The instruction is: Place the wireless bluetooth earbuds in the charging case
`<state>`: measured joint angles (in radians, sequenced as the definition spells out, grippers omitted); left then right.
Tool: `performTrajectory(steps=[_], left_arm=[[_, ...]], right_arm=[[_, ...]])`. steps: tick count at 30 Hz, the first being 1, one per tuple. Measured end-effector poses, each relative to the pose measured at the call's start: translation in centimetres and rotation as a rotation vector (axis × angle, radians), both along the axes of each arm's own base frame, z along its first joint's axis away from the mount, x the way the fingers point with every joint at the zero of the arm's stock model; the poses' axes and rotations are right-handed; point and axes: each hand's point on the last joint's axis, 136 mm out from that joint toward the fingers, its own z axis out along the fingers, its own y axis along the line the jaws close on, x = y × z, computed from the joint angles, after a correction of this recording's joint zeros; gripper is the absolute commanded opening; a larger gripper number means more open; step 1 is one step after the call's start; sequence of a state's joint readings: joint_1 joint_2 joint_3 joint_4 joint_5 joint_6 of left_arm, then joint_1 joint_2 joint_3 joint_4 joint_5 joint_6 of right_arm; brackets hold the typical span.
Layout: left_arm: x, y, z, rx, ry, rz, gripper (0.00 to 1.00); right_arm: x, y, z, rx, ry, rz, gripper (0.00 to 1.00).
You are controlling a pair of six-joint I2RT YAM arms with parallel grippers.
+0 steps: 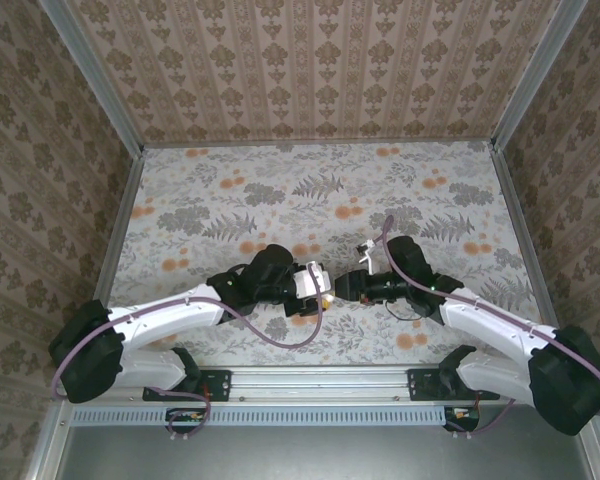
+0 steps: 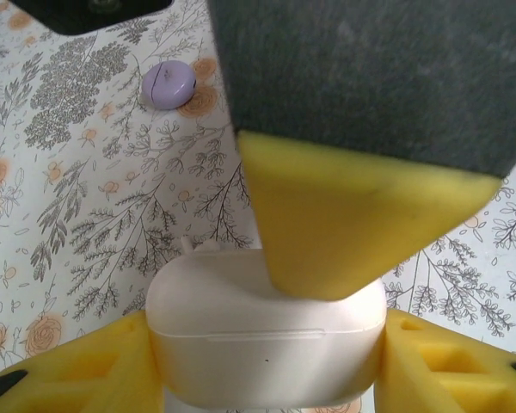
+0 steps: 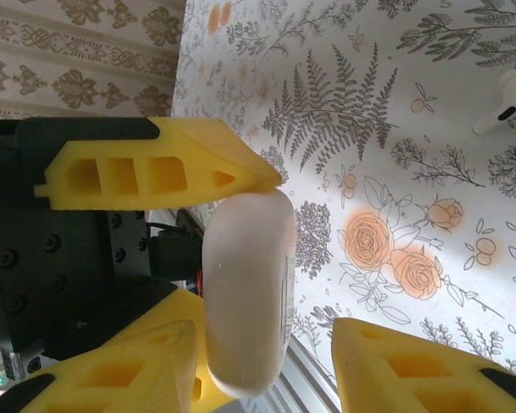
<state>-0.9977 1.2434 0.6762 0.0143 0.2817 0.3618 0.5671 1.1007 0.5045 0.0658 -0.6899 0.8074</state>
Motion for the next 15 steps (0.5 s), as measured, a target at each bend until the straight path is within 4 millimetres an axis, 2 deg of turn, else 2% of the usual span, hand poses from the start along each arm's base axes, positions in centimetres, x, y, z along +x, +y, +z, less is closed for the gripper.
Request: performTrajectory(steps=[4,15], left_arm=[[0.0,-0.1,0.16,-0.008,0.001,0.0,0.52],[0.06,-0.32,0.5,-0.027,0.01,0.007,0.53]], right_arm=[[0.05,0.09,-0.03,0.001,-0.002,0.002,0.44],[-0.31,0.55,0.47,0.021,-0.028,0.039,0.26]])
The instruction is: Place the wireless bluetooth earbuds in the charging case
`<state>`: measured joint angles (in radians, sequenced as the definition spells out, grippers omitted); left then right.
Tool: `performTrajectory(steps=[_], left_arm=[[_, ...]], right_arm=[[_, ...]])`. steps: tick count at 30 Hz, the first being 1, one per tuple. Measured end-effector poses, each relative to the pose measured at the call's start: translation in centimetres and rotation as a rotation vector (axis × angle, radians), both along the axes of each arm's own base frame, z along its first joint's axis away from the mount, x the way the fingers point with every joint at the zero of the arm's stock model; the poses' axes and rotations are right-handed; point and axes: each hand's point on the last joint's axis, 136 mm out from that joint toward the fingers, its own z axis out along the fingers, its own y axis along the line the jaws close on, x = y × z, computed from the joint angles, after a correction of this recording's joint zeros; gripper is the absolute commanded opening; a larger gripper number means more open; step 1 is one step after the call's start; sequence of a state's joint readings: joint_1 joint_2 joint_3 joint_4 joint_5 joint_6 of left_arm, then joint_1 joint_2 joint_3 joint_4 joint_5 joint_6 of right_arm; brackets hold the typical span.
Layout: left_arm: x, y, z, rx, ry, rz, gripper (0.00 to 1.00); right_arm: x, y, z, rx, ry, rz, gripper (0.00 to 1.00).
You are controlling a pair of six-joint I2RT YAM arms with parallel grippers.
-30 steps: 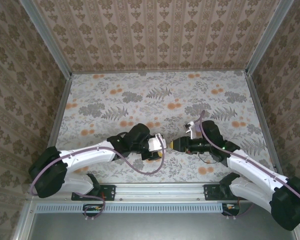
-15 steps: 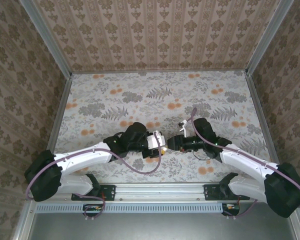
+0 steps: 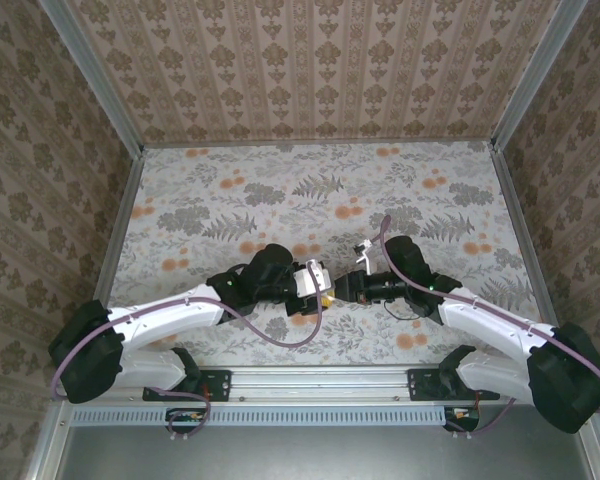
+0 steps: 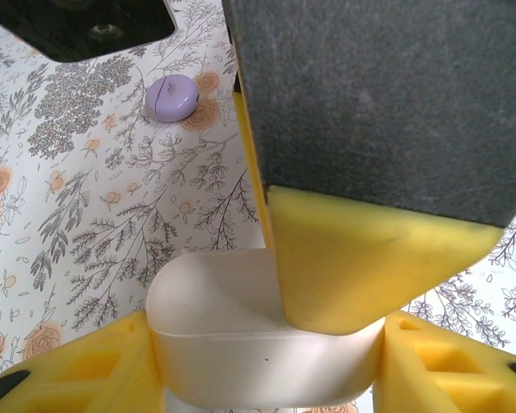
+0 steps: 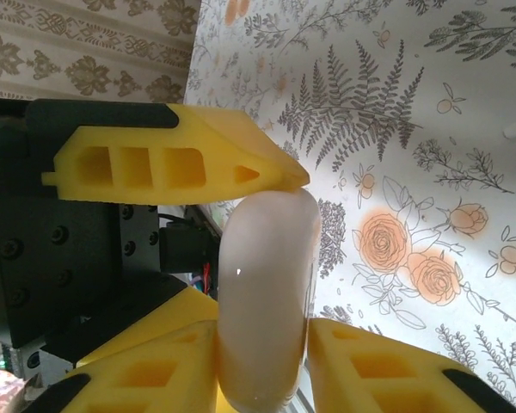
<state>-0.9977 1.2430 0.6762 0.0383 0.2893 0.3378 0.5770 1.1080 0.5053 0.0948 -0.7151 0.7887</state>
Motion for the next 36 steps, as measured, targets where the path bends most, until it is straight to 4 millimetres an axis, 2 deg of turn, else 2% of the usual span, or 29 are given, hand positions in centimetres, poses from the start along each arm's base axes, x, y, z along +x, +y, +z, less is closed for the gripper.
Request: performTrajectory(steps=[7,10,15,20,25,30,33,36], left_arm=[[0.0,0.0,0.2,-0.011,0.014,0.005,0.72],[-0.1,0.0,1.0,-0.048,0.025,-0.006,0.75],[0.0,1.2,2.4,-0.119,0.036,-0.015,0.76],[-0.1,2.4,4.3,-0.185,0.042,-0.04,0.74],[-1.1,3.2,5.7,-0.224,0.038,-0.103,0.71],[-2.7,3.4,5.2,-0.212,0.072,-0.184,0.63],[-3.4,3.4,4.9,-0.205,0.089,-0.218,0.56],[-3.8,3.4,4.7,-0.2,0.103,-0.239,0.53]], right_arm=[[-0.3,-0.1,0.5,-0.006,-0.055,0.025,0.21],[-0.7,-0.4,1.0,-0.023,-0.123,0.06,0.2],[-0.9,-0.5,3.1,-0.068,-0.309,0.159,0.18],[-1.7,-0.5,4.8,-0.123,-0.516,0.327,0.16],[-2.2,-0.6,5.3,-0.188,-0.682,0.511,0.15],[-2.4,-0.6,4.9,-0.233,-0.771,0.674,0.14],[-2.6,-0.6,4.6,-0.239,-0.8,0.753,0.14],[-2.9,-0.5,4.6,-0.224,-0.827,0.814,0.14]])
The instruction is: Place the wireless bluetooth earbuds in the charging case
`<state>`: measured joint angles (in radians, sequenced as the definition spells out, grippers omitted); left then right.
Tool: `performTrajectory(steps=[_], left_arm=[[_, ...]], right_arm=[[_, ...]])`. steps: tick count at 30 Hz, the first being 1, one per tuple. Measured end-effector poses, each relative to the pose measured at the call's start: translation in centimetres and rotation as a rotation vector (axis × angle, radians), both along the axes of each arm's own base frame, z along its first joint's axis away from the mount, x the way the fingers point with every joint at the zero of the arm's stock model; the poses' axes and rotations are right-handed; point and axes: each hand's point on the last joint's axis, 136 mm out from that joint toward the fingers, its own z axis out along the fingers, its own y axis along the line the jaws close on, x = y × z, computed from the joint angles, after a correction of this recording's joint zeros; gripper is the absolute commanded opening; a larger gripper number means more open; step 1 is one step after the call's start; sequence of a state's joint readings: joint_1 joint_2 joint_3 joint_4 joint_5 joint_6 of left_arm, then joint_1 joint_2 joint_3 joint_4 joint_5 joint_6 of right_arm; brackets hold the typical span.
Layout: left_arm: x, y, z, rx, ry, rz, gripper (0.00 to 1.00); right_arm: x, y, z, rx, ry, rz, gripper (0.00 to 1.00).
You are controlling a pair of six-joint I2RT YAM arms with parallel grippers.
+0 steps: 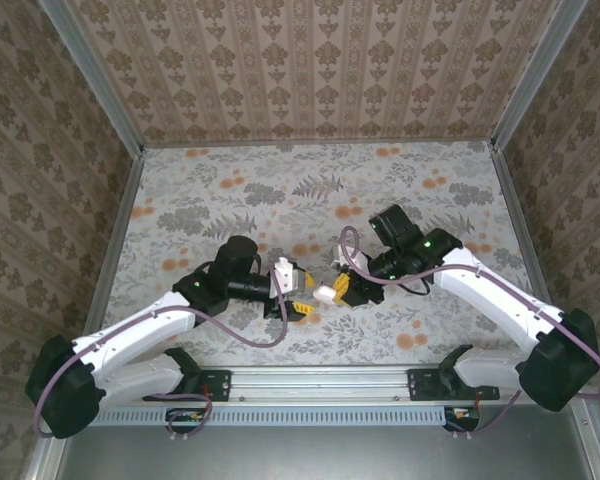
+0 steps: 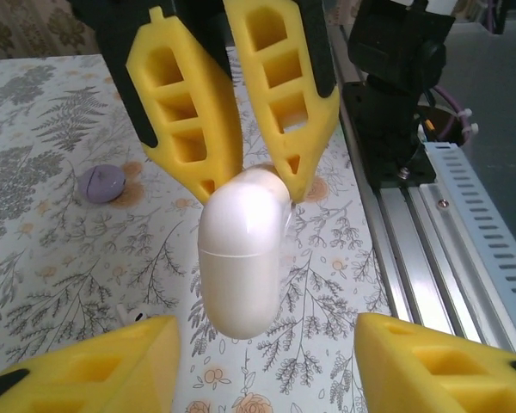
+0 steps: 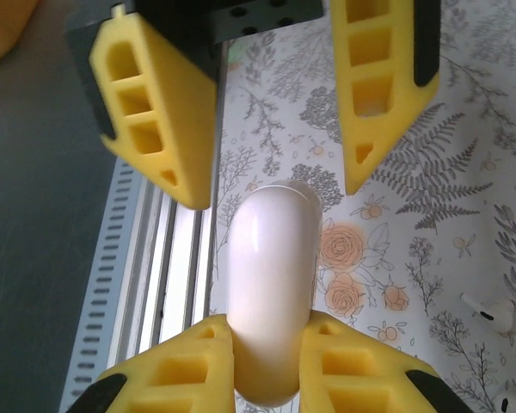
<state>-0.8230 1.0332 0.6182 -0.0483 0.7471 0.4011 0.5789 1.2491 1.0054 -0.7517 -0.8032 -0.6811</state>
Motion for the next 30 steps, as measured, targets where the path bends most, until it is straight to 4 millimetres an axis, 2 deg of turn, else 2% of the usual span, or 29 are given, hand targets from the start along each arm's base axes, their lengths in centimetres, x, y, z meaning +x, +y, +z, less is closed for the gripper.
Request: performTrajectory(steps=[7,18,26,30], left_arm=[[-0.4,0.1,-0.1,0.002,0.011,-0.017,0.52],[-0.7,-0.1,-0.4,0.004,0.035,-0.041,0.44],[-0.8,-0.2,-0.3,-0.003,0.036,-0.051,0.43],[-0.9,-0.2,-0.2,-0.005,0.04,-0.053,0.36]], right_arm=[[-0.6,0.2,0.1,0.025,-0.026,0.085,0.14],[-1.3,0.7,0.4,0.055,-0.043,0.136,0.14],[-1.1,1.3,-0.3,0.053,-0.035,0.158,0.13],[-0.9,1.5,-0.3,0.053,-0.036,0.159,0.13]])
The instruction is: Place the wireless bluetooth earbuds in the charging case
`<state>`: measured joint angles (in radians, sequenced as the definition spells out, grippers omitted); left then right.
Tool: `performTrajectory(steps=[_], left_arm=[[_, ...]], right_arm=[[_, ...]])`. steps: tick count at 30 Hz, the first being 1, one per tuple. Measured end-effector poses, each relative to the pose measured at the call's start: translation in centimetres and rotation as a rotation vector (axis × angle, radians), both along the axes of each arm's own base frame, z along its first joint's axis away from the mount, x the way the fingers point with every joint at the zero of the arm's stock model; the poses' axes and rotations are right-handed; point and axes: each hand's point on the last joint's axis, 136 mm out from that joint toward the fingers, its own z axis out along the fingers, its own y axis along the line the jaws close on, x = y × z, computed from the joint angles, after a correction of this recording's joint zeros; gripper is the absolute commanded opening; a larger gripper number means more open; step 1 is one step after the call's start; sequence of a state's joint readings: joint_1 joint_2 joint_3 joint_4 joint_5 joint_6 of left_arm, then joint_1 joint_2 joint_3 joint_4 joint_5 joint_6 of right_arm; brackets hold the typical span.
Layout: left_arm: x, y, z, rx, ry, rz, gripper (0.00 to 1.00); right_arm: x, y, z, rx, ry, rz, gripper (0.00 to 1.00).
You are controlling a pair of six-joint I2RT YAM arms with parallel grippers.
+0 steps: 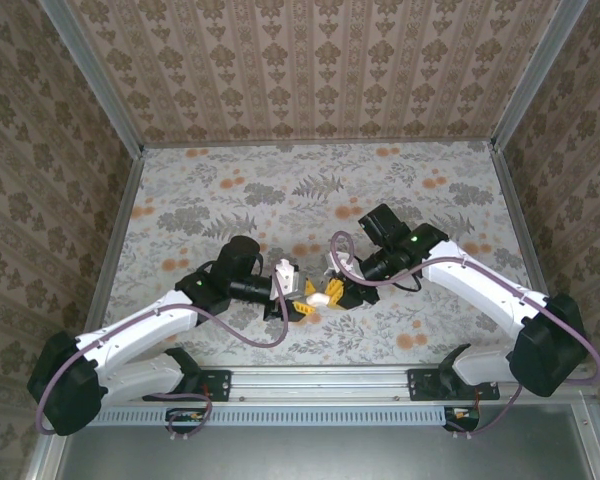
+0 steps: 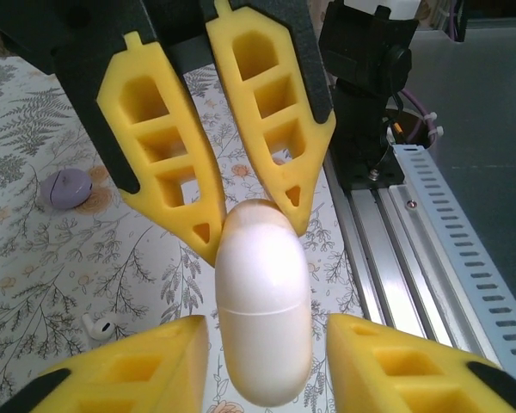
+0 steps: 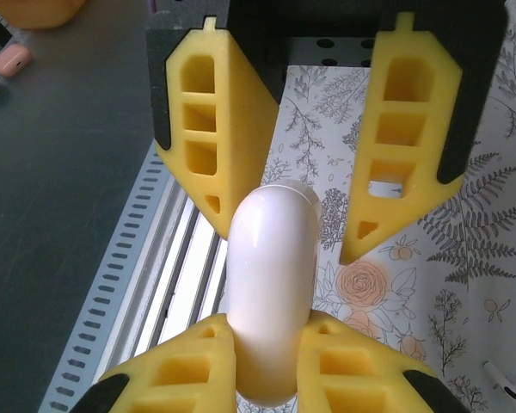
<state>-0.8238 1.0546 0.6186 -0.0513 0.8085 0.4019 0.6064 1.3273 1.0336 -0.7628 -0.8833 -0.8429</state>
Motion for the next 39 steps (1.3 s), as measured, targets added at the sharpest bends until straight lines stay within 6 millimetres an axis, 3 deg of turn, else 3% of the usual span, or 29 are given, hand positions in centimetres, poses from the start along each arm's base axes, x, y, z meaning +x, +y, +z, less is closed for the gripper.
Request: performTrajectory(steps=[7,11,14,19,29,39], left_arm=[[0.0,0.0,0.0,0.001,0.001,0.001,0.25],[0.3,-0.1,0.2,-0.006,-0.013,0.012,0.23],[0.6,-0.4,0.5,-0.028,-0.022,0.025,0.23],[1.0,-0.6,0.2,-0.073,-0.008,0.061,0.22],[1.4,-1.2,1.8,-0.156,-0.006,0.09,0.21],[1.4,-1.4,2.2,-0.175,-0.005,0.09,0.21]], right_arm=[[0.1,0.1,0.0,0.002,-0.007,-0.001,0.15],[0.4,0.0,0.2,0.004,-0.037,-0.021,0.37],[0.6,-0.5,0.5,0.039,-0.097,-0.071,0.48],[0.3,-2.2,1.4,0.148,-0.179,-0.187,0.56],[0.7,-1.9,3.0,0.313,-0.146,-0.267,0.55],[1.1,-1.1,3.5,0.357,-0.104,-0.245,0.38]])
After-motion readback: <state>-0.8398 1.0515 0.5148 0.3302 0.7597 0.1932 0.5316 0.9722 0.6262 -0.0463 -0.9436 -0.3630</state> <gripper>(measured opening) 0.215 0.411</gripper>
